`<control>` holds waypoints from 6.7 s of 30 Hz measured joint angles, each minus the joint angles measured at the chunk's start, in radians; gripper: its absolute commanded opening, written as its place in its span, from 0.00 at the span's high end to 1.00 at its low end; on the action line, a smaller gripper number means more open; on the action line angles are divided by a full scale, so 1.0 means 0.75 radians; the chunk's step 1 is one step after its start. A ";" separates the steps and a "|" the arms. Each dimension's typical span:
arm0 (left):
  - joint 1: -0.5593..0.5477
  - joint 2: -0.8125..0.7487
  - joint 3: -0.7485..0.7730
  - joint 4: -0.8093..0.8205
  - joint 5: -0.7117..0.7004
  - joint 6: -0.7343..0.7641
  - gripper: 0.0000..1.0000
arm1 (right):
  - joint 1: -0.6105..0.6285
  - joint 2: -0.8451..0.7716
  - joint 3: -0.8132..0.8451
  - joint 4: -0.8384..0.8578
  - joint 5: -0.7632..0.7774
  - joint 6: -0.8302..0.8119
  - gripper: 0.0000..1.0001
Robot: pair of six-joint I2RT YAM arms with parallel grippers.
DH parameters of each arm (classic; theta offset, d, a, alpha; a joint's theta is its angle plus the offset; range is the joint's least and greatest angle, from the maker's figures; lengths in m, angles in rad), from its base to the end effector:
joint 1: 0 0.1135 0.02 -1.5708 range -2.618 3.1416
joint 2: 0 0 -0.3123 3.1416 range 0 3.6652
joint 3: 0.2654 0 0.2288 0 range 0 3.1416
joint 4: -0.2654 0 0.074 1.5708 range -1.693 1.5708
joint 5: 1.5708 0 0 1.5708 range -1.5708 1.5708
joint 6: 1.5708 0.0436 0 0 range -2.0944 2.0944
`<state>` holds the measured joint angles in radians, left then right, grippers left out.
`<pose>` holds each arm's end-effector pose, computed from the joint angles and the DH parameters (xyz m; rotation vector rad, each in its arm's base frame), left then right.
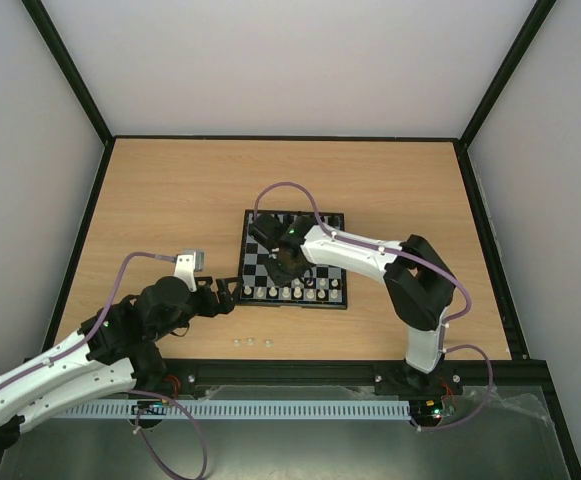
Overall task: Set up the chess pieces on the board
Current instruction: Place the chess piece on the chessboard, then pick up the chess piece at the center of the board.
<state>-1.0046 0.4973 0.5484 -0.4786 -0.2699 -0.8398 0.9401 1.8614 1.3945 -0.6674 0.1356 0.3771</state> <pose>0.0466 -0.0516 0.2856 -0.0099 2.1025 -0.9020 0.2307 0.3060 0.2607 -0.7126 2.6111 0.2220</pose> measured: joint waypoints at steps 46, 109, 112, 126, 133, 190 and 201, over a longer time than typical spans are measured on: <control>0.000 0.000 -0.001 0.001 0.000 0.004 0.01 | -0.002 0.109 0.001 0.022 -0.035 -0.019 0.89; 0.000 0.087 0.016 0.001 -0.002 0.013 0.01 | -0.024 -0.634 -0.201 0.033 0.013 0.039 0.01; 0.000 0.113 0.038 -0.014 -0.012 0.017 0.01 | -0.024 -0.713 -0.292 0.027 0.001 0.046 0.02; 0.000 0.247 0.099 -0.003 -0.066 0.017 0.01 | 0.075 -0.865 -0.477 0.023 -0.098 0.080 0.07; 0.000 0.241 0.092 0.010 -0.064 -0.019 0.01 | 0.280 -0.796 -0.497 0.066 -0.094 0.113 0.16; 0.000 -0.139 0.070 -0.071 0.012 -0.078 0.01 | 0.530 -0.018 -0.253 0.171 -0.085 0.124 0.80; 0.000 -0.124 0.070 -0.069 0.020 -0.072 0.01 | 0.530 -0.018 -0.253 0.156 -0.076 0.132 0.99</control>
<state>-1.0046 0.4046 0.6006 -0.5301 -0.2546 -0.8936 1.3376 1.8481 1.2045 -0.5503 0.0788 0.4759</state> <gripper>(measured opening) 0.992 0.059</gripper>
